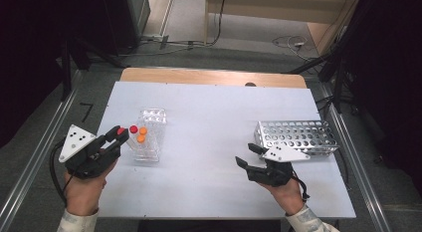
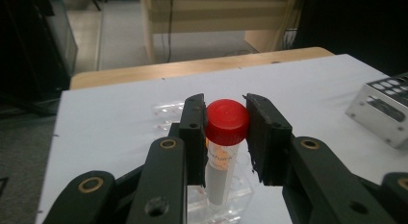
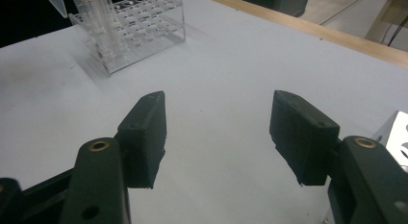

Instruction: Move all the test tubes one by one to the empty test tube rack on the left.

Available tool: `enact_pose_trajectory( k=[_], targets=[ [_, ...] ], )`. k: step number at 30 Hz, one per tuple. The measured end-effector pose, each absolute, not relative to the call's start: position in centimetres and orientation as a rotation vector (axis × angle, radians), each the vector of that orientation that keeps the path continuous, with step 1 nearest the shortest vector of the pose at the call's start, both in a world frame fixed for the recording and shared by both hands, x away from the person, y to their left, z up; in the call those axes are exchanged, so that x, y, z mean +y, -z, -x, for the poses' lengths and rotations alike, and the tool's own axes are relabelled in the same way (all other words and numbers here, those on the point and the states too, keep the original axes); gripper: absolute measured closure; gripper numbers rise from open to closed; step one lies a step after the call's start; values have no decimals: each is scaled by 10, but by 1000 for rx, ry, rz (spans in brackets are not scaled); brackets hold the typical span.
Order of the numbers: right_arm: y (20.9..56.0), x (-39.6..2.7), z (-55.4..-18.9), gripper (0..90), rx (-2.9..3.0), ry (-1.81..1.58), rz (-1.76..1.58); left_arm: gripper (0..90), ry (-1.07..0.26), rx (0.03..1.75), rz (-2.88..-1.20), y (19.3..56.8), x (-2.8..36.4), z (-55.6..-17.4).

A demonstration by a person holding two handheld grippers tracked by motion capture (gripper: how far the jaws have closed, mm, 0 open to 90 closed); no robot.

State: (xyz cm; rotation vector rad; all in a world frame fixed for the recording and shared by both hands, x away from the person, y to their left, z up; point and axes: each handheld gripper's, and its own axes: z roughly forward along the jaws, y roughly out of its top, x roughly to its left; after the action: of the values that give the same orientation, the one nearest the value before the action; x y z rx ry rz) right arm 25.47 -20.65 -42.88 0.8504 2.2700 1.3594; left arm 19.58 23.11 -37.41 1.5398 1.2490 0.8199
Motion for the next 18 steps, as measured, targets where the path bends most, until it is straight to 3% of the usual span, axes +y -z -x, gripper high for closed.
enact_pose_trajectory(
  k=[9, 18],
  targets=[
    [429, -208, -256, 363, 2260, -1354, -858, 699, -866, 1295, -1559, 396, 230, -217],
    [430, -212, -258, 363, 2250, -1343, -879, 649, -791, 1341, -1605, 422, 226, -225]
  ],
)
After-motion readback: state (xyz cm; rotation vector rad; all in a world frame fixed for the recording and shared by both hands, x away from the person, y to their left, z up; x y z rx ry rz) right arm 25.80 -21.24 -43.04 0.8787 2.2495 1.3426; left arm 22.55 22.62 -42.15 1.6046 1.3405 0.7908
